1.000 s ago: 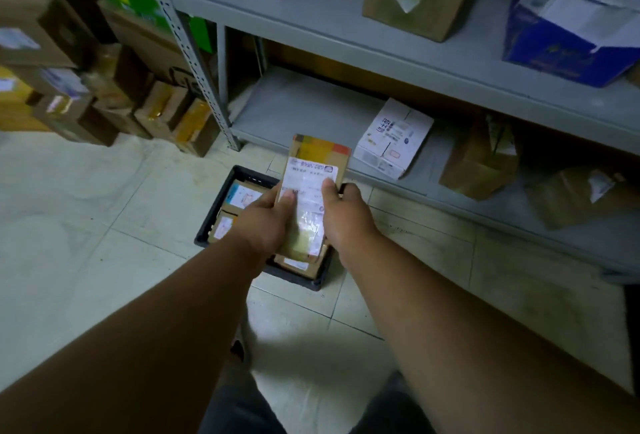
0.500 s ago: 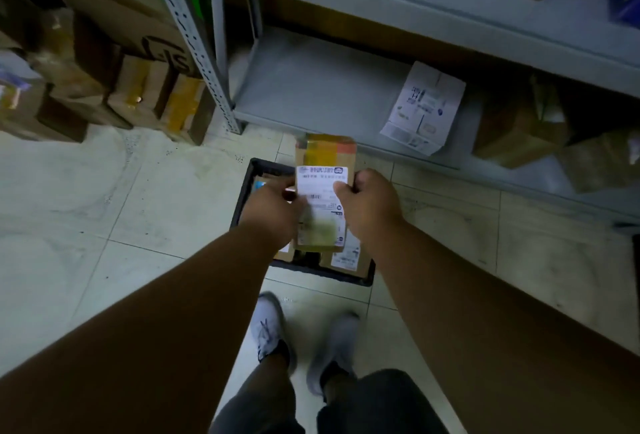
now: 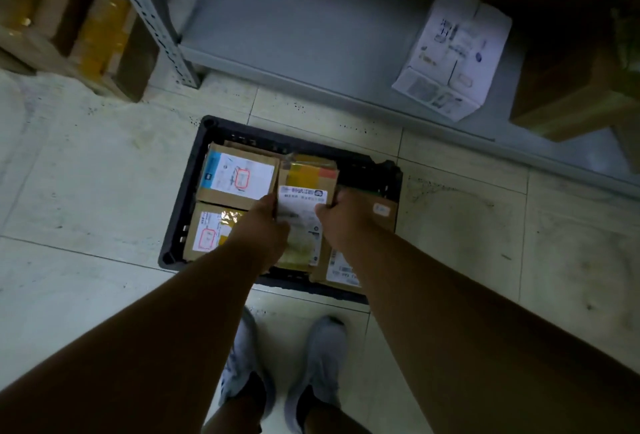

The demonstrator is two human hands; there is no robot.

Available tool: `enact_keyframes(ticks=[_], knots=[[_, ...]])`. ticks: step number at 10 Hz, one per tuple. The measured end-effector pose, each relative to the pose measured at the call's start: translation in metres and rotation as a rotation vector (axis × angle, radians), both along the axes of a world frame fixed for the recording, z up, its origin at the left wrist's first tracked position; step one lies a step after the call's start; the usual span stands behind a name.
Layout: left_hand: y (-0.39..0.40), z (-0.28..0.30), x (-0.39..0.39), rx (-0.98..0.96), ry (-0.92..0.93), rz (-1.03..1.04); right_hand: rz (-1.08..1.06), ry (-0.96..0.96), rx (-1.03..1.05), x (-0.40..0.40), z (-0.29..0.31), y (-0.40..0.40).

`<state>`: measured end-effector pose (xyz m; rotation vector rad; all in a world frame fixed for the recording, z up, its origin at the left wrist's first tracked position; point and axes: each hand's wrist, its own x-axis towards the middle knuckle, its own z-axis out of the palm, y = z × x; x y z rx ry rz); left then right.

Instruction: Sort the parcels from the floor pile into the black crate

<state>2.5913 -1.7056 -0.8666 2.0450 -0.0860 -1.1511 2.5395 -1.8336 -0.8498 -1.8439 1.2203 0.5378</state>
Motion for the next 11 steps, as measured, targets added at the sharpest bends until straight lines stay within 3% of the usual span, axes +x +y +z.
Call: enact_keyframes(ticks=[2,4,6,7,9,10,11], knots=[[0.007,-0.047,0.005,0.150,-0.014,-0.186,0.046,0.058,-0.013,-0.008,-0.050,0.011],[0.006,-0.071,-0.009,0.191,-0.220,-0.379,0.263,0.051,-0.256,-0.011,-0.070,0.026],[0.013,-0.087,-0.028,0.356,-0.481,-0.778,0.906,0.323,-0.540,-0.008,-0.083,0.029],[0.005,-0.092,-0.032,0.463,-0.540,-0.882,1.069,0.369,-0.593,-0.011,-0.095,0.029],[-0.001,-0.091,-0.030,0.516,-0.529,-0.969,1.122,0.421,-0.488,-0.005,-0.087,0.017],[-0.009,-0.071,-0.019,0.524,-0.490,-0.914,0.917,0.212,-0.387,-0.004,-0.064,0.007],[-0.013,-0.031,-0.009,0.567,-0.650,-0.872,0.827,0.037,-0.429,-0.009,-0.026,0.009]])
